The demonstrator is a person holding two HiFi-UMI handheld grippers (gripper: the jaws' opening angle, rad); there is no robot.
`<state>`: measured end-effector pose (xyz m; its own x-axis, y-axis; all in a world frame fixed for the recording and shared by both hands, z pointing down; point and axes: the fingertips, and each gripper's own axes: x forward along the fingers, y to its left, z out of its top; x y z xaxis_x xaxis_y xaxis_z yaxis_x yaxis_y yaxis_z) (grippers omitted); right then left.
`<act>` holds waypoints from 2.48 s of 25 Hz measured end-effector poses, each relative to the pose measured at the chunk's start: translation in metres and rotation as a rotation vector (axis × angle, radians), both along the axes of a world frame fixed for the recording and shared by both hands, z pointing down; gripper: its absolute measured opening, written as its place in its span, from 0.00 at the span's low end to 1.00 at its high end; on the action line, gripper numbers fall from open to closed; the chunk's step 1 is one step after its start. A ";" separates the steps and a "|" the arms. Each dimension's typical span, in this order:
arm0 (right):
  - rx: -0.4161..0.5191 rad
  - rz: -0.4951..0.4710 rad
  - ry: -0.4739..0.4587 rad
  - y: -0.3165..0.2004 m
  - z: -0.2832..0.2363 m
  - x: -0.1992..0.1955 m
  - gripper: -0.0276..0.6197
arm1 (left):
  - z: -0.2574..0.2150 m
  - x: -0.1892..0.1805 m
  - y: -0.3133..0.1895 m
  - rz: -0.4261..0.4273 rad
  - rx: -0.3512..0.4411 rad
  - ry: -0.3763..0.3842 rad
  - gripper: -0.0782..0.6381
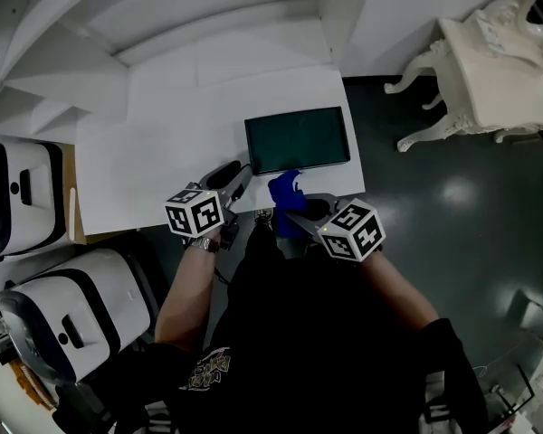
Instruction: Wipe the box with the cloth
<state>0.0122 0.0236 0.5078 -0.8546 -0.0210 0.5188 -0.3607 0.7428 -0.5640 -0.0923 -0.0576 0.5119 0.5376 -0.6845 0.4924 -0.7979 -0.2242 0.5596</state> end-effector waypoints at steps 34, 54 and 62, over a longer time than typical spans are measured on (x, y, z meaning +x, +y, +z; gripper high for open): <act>-0.189 0.034 0.222 -0.016 0.113 -0.074 0.19 | 0.072 -0.002 -0.060 0.140 -0.216 0.169 0.29; -0.295 0.322 0.205 -0.043 0.131 -0.031 0.19 | 0.074 -0.008 -0.061 0.159 -0.185 0.136 0.30; -0.302 0.410 0.199 -0.053 0.129 0.005 0.19 | 0.072 -0.004 -0.060 0.152 -0.193 0.156 0.30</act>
